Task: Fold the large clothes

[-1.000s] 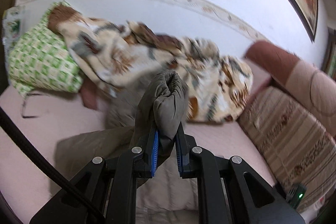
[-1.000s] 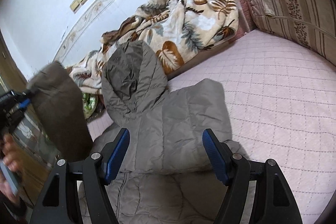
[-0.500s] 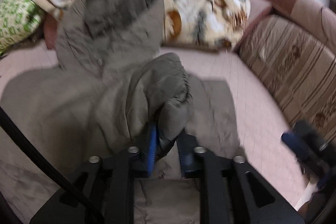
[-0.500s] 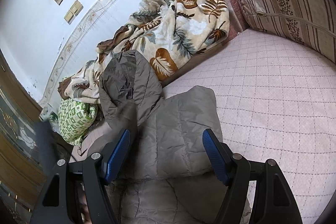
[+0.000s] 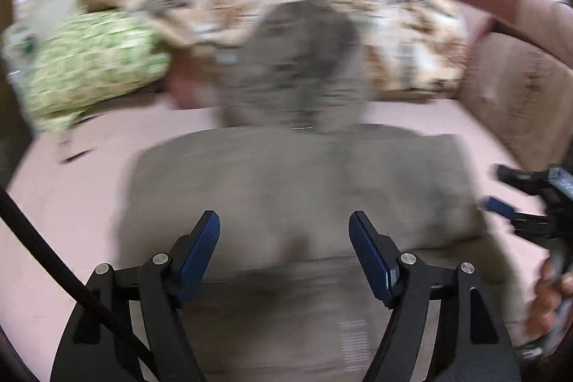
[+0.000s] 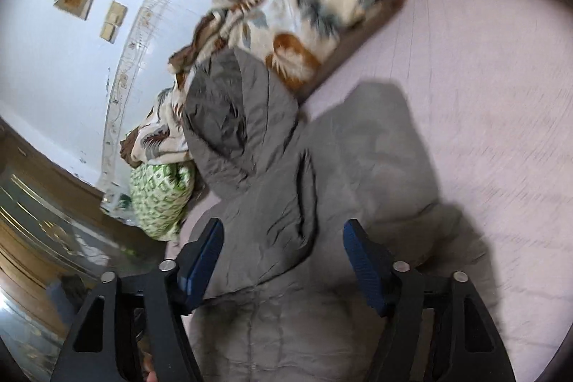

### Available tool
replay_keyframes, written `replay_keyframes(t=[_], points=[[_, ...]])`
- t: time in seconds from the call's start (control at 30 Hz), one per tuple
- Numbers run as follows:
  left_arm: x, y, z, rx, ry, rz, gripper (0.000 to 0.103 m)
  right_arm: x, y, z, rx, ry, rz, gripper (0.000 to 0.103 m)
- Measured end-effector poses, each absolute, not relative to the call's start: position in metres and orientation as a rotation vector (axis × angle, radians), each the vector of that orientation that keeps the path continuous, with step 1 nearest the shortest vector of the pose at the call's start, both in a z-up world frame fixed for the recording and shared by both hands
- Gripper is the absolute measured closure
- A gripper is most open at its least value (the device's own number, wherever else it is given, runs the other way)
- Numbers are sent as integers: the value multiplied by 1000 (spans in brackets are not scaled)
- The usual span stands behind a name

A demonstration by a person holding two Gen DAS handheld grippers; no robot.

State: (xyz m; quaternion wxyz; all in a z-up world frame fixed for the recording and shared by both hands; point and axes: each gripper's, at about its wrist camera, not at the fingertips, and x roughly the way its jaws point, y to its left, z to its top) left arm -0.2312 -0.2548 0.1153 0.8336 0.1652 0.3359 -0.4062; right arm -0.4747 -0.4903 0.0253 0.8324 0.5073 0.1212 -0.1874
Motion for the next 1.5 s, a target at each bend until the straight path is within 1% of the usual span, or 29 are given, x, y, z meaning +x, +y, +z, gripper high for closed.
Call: replay_keyframes(t=[0.1, 0.2, 0.3, 0.37, 0.4, 0.47, 0.5, 0.53, 0.57, 0.63, 0.73, 0.77, 0.83, 0.9, 0.97, 1.03, 1.13, 1.23, 1.33, 1.43, 1.5], points=[[-181, -222, 103, 305, 748, -746, 29, -463, -493, 12, 1122, 282, -395, 32], [-147, -203, 85, 207, 794, -717, 29, -446, -492, 5, 1100, 323, -422, 32], [-133, -193, 69, 131, 790, -705, 29, -430, -492, 4, 1058, 351, -449, 35], [-131, -198, 66, 136, 803, -719, 29, -418, -492, 1, 1053, 367, -438, 45], [-131, -202, 66, 139, 796, -728, 29, -413, -493, 0, 1048, 374, -439, 47], [-128, -211, 65, 149, 775, -727, 29, -399, -493, -2, 1013, 404, -442, 59], [-126, -215, 61, 165, 789, -728, 29, -395, -492, -2, 999, 413, -446, 63], [-124, -218, 57, 174, 803, -738, 29, -392, -490, 0, 966, 424, -479, 74], [-123, -219, 55, 183, 805, -735, 29, -392, -489, 3, 937, 428, -515, 79], [-119, -218, 53, 180, 810, -722, 29, -398, -486, 15, 873, 420, -595, 81], [-114, -218, 50, 184, 829, -706, 29, -404, -480, 28, 732, 459, -746, 81], [-113, -221, 45, 207, 844, -692, 29, -401, -478, 26, 682, 500, -806, 81], [-111, -225, 35, 240, 865, -672, 26, -392, -481, 10, 681, 575, -813, 81], [-110, -224, 31, 244, 867, -667, 25, -389, -484, 0, 698, 611, -803, 80], [-109, -222, 31, 240, 871, -669, 25, -390, -486, 3, 692, 609, -800, 79], [-109, -221, 33, 231, 868, -670, 25, -394, -488, 4, 701, 608, -798, 75], [-113, -218, 43, 227, 833, -663, 25, -403, -488, 11, 723, 589, -787, 72], [-124, -212, 64, 204, 748, -667, 25, -408, -477, 29, 681, 546, -829, 72], [-133, -212, 78, 201, 678, -670, 25, -413, -461, 52, 567, 479, -904, 72], [-140, -220, 76, 237, 660, -692, 25, -406, -451, 64, 504, 415, -855, 72], [-143, -229, 68, 284, 674, -694, 25, -392, -447, 61, 483, 442, -802, 72]])
